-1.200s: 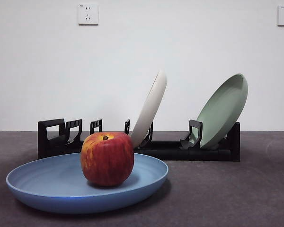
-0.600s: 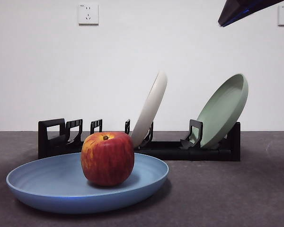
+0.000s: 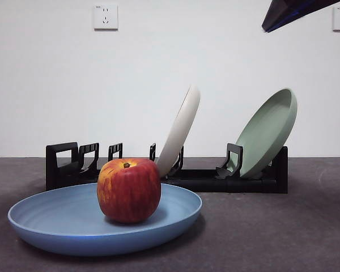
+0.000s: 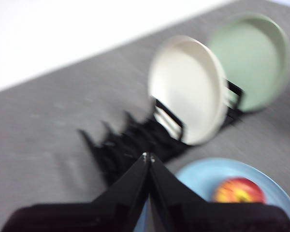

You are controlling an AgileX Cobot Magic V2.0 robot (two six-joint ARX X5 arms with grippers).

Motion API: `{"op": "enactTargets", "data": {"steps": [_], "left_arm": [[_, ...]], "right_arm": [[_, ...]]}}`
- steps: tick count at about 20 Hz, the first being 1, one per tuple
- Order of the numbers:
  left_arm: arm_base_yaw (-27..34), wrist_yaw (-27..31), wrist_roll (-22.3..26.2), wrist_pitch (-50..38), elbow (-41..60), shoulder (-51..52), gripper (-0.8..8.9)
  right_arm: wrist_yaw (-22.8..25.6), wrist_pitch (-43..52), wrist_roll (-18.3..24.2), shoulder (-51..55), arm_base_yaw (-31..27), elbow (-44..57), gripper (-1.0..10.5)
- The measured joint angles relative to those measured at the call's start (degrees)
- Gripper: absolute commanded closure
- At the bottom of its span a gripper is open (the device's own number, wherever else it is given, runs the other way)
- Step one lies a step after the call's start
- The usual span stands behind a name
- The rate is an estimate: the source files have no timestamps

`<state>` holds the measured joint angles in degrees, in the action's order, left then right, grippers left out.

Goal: Take the blue plate from the plate rack,put the plate on the table,take the apple from the table,put the apple in the plate

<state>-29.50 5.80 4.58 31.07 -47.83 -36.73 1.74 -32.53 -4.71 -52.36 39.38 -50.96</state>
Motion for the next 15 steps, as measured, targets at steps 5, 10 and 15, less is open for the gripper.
{"op": "enactTargets", "data": {"steps": [5,10,15], "left_arm": [[17.11,-10.78,0.37,-11.58,12.41,14.6,8.16],[26.69,-11.78,-0.39,-19.74,30.73,26.43,8.16],[27.58,-11.78,-1.18,-19.91,41.31,34.27,8.16]], "right_arm": [[0.0,0.0,0.0,0.0,0.0,-0.02,9.5],[0.0,0.0,0.0,0.0,0.0,-0.02,9.5],[-0.02,0.0,0.0,0.0,0.0,-0.02,9.5]]}}
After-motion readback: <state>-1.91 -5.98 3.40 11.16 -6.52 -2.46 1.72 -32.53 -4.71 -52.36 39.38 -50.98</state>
